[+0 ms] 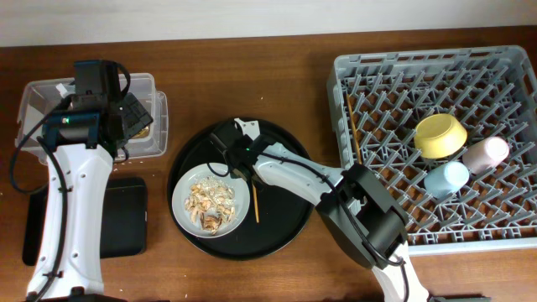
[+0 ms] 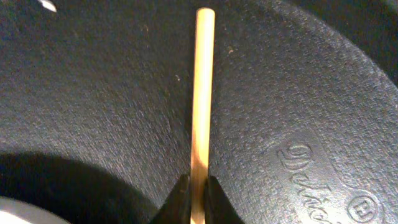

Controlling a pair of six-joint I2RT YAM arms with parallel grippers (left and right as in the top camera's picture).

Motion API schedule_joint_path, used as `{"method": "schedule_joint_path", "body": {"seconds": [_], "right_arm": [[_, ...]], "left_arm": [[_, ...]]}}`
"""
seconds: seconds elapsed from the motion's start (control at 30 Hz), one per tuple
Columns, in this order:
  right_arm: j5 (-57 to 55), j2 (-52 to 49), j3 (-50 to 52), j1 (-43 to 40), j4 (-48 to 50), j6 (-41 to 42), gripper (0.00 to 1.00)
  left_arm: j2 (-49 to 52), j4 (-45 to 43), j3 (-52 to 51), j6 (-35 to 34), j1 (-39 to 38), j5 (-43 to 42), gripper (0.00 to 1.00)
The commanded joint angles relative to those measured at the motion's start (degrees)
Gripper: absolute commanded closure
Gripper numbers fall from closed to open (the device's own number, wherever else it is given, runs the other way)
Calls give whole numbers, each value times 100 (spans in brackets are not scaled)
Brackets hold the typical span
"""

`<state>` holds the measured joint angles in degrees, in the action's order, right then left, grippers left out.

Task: Sort waste into correct bins and load items into the dishwasher rack
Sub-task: 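Reach the right gripper back to the second chopstick and grasp it, then carry the second chopstick right and drop it into the rack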

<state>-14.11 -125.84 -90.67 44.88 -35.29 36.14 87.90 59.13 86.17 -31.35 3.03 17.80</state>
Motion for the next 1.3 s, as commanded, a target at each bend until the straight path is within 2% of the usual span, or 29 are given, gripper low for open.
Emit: {"method": "schedule_joint_path", "body": {"seconds": [0.0, 0.1, 0.17, 0.2, 0.27, 0.4, 0.63, 0.67, 0.73, 0.87, 0.93, 1.03, 1.1, 1.13, 1.27], "right_arm": [[-118, -87, -750, -37, -800, 35, 96], [-136, 280, -2035, -514, -2509, -39, 96], [330, 431, -2308, -850, -2885, -632, 94], [922, 358, -2286, -970, -2883, -831, 84], [1073, 179, -2068, -879, -2610, -881, 73], [1154, -177, -1436, -542, -1665, -868, 69], [981, -944, -1432, -540, -1628, -693, 70], [981, -944, -1432, -540, -1635, -693, 75], [979, -922, -1478, -557, -1810, -695, 96], [887, -317, -2472, -946, -3095, -780, 96], [785, 177, -3021, -1248, -3654, -1237, 96], [-81, 844, -3233, -1952, -4277, -1694, 96], [33, 876, -3230, -2575, -4476, -2398, 96], [398, 835, -3224, -2881, -4522, -3047, 96], [1010, 802, -3038, -3615, -4417, -3150, 96]], "left_arm": [[26, -4, 0, -76, 13, -2, 1], [26, -4, 0, -76, 13, -2, 1], [26, -4, 0, -76, 13, -2, 1], [26, -4, 0, -76, 13, -2, 1], [26, -4, 0, -76, 13, -2, 1], [26, -4, 0, -76, 13, -2, 1], [26, -4, 0, -76, 13, -2, 1], [26, -4, 0, -76, 13, -2, 1], [26, -4, 0, -76, 13, -2, 1], [26, -4, 0, -76, 13, -2, 1], [26, -4, 0, -76, 13, -2, 1], [26, -4, 0, -76, 13, -2, 1], [26, -4, 0, -76, 13, -2, 1], [26, -4, 0, -76, 13, -2, 1], [26, -4, 0, -76, 13, -2, 1]]}}
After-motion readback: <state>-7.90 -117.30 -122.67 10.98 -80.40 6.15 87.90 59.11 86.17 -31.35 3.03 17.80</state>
